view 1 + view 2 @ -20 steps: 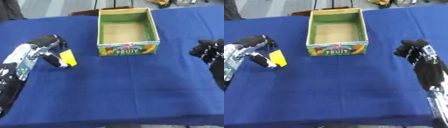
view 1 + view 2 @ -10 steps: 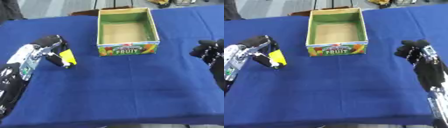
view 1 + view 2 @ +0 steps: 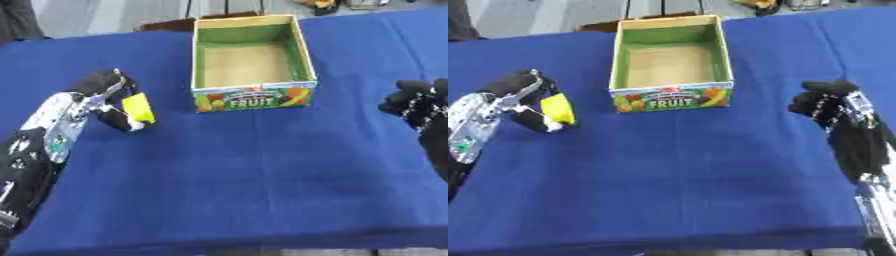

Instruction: Pick up objects on the table and place them in the box.

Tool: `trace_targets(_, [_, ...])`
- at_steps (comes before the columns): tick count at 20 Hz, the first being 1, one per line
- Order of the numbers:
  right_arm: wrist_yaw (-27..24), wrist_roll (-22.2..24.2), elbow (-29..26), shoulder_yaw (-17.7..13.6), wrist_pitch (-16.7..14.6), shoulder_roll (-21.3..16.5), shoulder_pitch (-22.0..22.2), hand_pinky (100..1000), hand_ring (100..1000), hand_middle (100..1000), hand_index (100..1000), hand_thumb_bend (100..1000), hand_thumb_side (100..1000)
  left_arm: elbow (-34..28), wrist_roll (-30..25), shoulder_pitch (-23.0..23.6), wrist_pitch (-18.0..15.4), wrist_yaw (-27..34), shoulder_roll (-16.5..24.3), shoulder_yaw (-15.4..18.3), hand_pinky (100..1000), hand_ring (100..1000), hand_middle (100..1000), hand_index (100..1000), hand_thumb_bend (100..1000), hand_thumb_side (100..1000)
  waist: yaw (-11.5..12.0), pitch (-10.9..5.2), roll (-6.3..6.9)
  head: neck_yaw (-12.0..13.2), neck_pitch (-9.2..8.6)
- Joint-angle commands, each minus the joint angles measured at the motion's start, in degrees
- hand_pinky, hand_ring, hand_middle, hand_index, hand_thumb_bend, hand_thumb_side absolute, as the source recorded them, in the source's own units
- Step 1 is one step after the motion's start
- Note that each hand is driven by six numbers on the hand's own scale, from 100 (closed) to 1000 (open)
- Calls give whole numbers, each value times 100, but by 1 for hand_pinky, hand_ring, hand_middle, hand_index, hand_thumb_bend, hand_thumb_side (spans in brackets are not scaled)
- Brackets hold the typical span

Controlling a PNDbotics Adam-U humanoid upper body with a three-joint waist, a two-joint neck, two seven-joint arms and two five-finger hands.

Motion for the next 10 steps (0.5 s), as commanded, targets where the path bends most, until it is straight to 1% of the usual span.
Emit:
trace_targets(1, [-25, 8, -131, -21, -9, -100, -55, 818, 678, 623, 794, 100, 963, -348, 103, -261, 14, 264, 113, 113, 100, 133, 156, 344, 533, 325, -17, -67, -2, 18, -23])
trace_targets(6, [-30, 27, -140, -4, -7, -99, -87, 818, 678, 623, 794, 100, 963, -814, 95, -747, 133, 742, 121, 195, 100, 132, 155, 342, 516, 312, -115, -38, 12, 67, -80])
trace_targets(10, [-38, 73, -144, 44, 4, -105, -125, 818, 679, 623, 794, 100, 966, -783, 57, -1198, 230, 898, 32, 169, 100, 138, 160, 347, 512, 305, -269, -16, 52, 165, -138])
